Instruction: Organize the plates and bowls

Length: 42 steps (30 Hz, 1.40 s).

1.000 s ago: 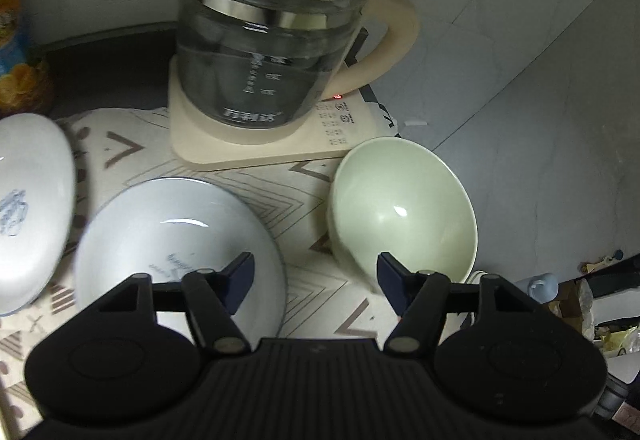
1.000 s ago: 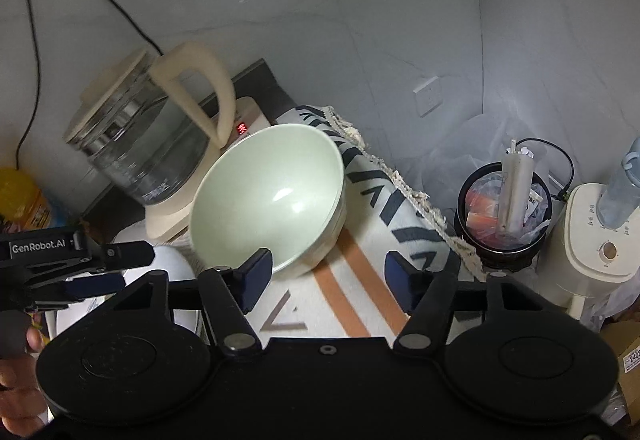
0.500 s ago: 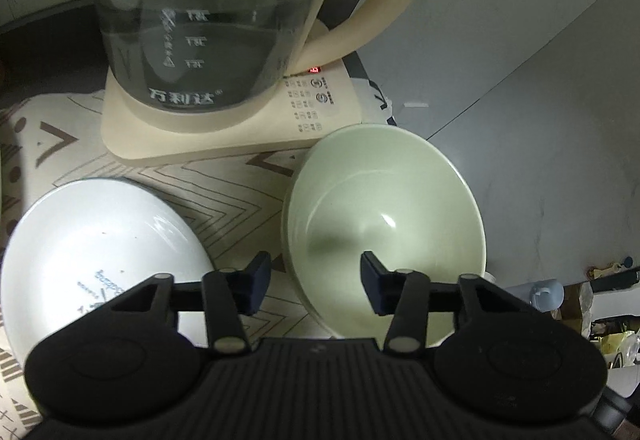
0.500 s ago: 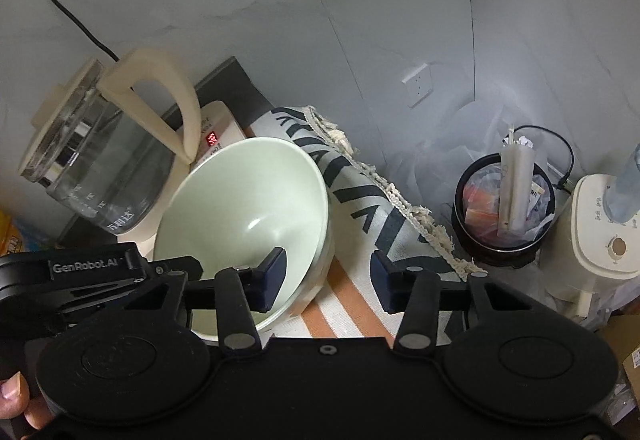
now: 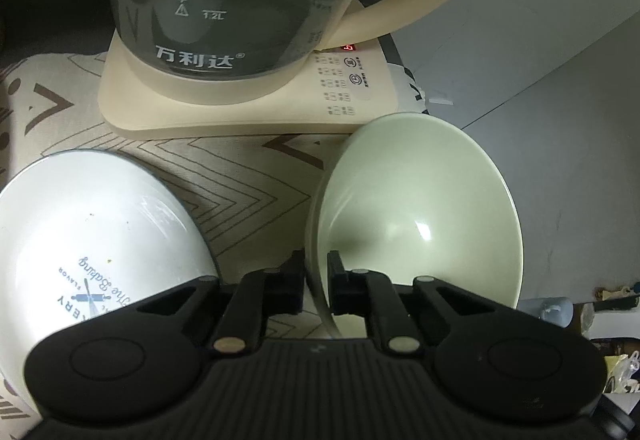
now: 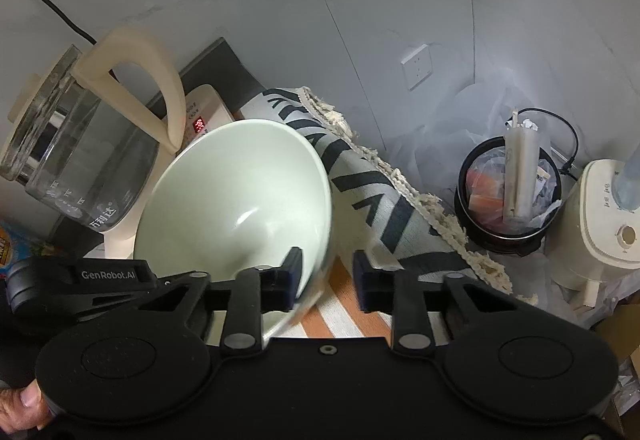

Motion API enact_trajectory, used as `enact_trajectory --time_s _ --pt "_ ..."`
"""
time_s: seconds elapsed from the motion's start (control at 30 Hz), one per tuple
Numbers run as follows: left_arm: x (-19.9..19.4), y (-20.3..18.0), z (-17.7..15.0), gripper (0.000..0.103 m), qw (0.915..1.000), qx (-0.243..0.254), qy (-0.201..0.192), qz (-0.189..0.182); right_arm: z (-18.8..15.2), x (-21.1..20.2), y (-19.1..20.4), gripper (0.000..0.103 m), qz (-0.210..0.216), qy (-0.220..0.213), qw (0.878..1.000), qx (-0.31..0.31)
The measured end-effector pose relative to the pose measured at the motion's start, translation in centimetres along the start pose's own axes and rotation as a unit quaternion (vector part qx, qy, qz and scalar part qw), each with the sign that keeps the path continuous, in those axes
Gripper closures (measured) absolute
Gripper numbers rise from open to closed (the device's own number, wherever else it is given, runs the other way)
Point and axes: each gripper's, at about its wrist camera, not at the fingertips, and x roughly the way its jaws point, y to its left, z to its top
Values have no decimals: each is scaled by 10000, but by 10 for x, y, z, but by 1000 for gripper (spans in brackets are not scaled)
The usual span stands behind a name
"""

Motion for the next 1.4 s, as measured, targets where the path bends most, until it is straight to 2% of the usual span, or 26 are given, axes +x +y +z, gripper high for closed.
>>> enact_trajectory --time_s 0.17,0.5,1.13,1.4 --pt "-2 4 -1 94 10000 -6 64 -12 -3 -7 9 87 -47 -137 9994 -303" --pt "-30 14 -13 94 9999 70 -16 -133 -16 -32 15 87 186 -297 9989 -298" --pt "-110 26 -55 94 9975 55 -584 -404 -46 -102 30 87 614 -811 9936 -494" --pt "-142 38 -83 93 9964 -52 -711 -468 -63 -129 36 87 779 -961 9900 -680"
